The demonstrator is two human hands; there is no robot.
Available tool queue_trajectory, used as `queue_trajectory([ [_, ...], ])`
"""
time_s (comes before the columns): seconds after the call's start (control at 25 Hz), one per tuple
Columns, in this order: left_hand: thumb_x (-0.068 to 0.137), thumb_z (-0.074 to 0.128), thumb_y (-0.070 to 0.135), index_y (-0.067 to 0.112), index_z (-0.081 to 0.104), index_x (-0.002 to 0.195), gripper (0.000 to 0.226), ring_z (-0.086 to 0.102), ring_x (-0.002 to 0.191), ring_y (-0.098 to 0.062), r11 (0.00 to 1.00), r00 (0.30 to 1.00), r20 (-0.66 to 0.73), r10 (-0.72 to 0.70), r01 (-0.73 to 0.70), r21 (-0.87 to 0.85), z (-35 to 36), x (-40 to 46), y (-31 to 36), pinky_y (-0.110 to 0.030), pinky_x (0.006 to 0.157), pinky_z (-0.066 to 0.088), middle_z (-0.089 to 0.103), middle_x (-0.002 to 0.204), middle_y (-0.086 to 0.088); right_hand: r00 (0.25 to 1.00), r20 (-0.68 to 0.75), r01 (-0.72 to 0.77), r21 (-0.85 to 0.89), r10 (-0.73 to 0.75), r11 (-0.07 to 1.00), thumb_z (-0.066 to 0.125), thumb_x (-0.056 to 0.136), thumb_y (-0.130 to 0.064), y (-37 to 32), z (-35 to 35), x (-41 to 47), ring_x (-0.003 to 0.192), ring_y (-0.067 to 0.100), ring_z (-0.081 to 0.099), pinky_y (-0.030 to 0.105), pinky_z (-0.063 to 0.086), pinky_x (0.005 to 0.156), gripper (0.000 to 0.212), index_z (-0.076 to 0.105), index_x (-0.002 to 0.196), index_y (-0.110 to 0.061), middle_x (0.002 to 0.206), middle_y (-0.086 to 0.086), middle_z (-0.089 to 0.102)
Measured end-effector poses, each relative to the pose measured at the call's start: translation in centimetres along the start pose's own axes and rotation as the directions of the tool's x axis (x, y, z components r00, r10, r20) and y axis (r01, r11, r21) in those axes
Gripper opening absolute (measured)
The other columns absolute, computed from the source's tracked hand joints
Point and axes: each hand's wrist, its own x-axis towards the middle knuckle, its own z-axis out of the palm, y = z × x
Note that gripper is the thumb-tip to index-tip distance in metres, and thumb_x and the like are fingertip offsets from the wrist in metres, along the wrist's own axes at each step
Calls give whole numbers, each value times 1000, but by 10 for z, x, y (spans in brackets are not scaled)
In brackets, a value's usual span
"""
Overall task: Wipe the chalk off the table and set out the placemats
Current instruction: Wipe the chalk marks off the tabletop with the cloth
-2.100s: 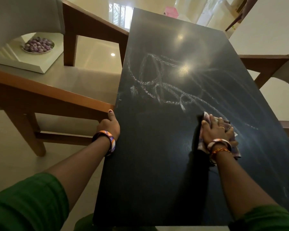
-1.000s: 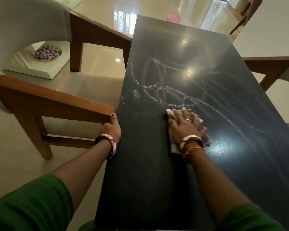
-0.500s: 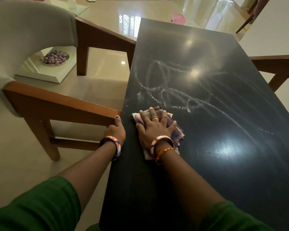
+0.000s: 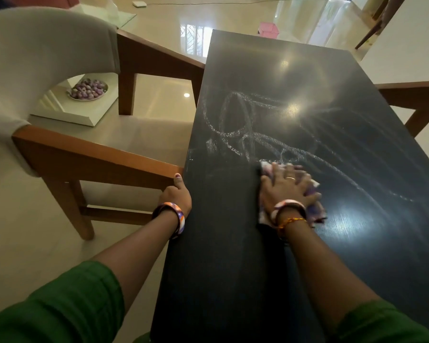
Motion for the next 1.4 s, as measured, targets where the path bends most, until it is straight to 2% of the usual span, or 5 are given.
queue_trajectory([
  [0.2, 99, 11, 48, 4, 47, 77, 60, 44, 62, -17, 1000, 1000, 14, -1, 1, 1, -2, -1, -3, -30, 62, 34, 44, 67, -5, 897, 125, 431, -33, -424, 902, 26, 97, -54, -67, 21, -37, 145, 30, -10, 69, -4, 106, 52, 16, 147, -46, 160, -11, 1],
  [0.56, 99, 11, 48, 4, 50, 77, 63, 48, 66, -20, 999, 999, 41, 8, -7, -31, -1, 4, -5, -29, 59, 34, 46, 67, -6, 959, -20, -280, 55, 282, 958, 25, 97, -52, 69, -23, 7, 145, 34, -3, 70, 3, 107, 53, 19, 149, -41, 160, -6, 7],
  [0.88, 98, 11, 49, 4, 50, 80, 63, 53, 73, -24, 999, 998, 56, -13, 15, -36, -4, 2, -4, -30, 64, 36, 51, 74, -8, 874, 168, 469, -45, -456, 882, 26, 97, -54, -84, 20, -40, 145, 30, -11, 66, -4, 108, 52, 15, 147, -47, 160, -11, 0],
  [1.2, 98, 14, 49, 14, 31, 61, 54, 38, 56, -13, 988, 991, 121, -52, 69, -142, -6, 1, -4, -25, 52, 27, 40, 65, -4, 975, -20, -218, 51, 219, 975, 26, 98, -52, 82, -30, -4, 146, 29, -1, 62, 4, 112, 51, 18, 148, -44, 160, -9, 7],
  [1.4, 97, 15, 54, -2, 53, 108, 68, 53, 79, -19, 955, 981, 184, -57, 107, -277, -3, 5, -12, -32, 81, 38, 56, 93, -9, 999, 10, -45, -7, 45, 999, 27, 98, -52, 15, -3, -24, 145, 33, -7, 65, 0, 110, 53, 13, 148, -45, 160, -10, 1],
])
